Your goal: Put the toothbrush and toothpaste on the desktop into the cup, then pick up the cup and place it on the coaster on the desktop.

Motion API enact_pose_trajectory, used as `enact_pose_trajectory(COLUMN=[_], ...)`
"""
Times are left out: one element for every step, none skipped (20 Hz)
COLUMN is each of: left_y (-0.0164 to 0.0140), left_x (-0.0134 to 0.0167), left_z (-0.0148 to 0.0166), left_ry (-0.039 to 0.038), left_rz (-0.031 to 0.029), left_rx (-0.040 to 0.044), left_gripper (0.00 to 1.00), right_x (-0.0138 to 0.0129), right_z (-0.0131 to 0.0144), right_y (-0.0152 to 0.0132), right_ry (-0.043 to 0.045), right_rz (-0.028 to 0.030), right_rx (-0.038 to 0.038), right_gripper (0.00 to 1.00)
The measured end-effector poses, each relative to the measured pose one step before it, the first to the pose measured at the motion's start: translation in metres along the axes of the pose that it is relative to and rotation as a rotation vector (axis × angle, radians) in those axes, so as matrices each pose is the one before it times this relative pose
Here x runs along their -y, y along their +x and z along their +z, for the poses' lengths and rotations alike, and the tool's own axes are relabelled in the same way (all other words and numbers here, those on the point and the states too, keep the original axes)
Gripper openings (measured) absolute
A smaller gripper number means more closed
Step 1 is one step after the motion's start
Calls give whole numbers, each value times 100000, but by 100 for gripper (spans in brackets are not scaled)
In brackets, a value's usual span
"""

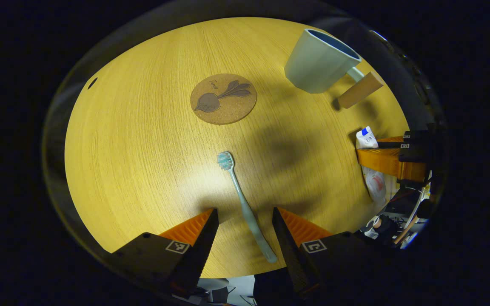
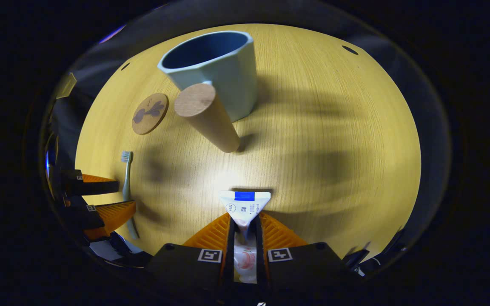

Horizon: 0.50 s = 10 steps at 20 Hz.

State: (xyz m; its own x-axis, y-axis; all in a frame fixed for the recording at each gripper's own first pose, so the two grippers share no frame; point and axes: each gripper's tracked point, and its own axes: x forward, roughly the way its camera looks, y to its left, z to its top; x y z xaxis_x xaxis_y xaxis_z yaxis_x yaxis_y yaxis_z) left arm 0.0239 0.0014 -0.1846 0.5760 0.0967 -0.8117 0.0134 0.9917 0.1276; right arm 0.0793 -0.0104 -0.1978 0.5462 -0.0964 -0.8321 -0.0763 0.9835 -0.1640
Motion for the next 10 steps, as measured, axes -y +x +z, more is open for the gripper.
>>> enact_pose_trajectory(left_y=[123, 62, -26, 60, 105, 20, -2, -12, -48, -7], left_x=[-53, -157, -48, 69, -41, -39, 46, 2, -9, 13], left_z=[110, -79, -4, 171, 35, 71, -74, 25, -49, 103], left_ry=[534, 280, 335, 655, 812, 439, 37, -90, -217, -310], left_rz=[1170, 1393, 1097, 708, 737, 280, 252, 138, 206, 139], left_rx=[-1809, -2408, -1908, -1216, -1489, -685, -1281, -823, -1027, -573], left_gripper=[79, 78, 76, 74, 74, 74, 74, 75, 75, 75], right_x=[-36, -90, -114, -25, -43, -100, -34, -45, -71, -23], right_z=[18, -49, 21, -28, 41, 8, 70, -75, -131, 14], right_y=[3, 31, -16, 42, -25, 33, -87, 57, 169, -15], right_ry=[2849, 2739, 2413, 1827, 1418, 1549, 1577, 1405, 1035, 429], right_rz=[1966, 2235, 2375, 2377, 2260, 1961, 1691, 1306, 875, 515], right_rx=[425, 263, 128, 71, -159, -119, -184, 155, 172, 326], right_gripper=[24, 25, 25, 25, 25, 24, 25, 24, 24, 24])
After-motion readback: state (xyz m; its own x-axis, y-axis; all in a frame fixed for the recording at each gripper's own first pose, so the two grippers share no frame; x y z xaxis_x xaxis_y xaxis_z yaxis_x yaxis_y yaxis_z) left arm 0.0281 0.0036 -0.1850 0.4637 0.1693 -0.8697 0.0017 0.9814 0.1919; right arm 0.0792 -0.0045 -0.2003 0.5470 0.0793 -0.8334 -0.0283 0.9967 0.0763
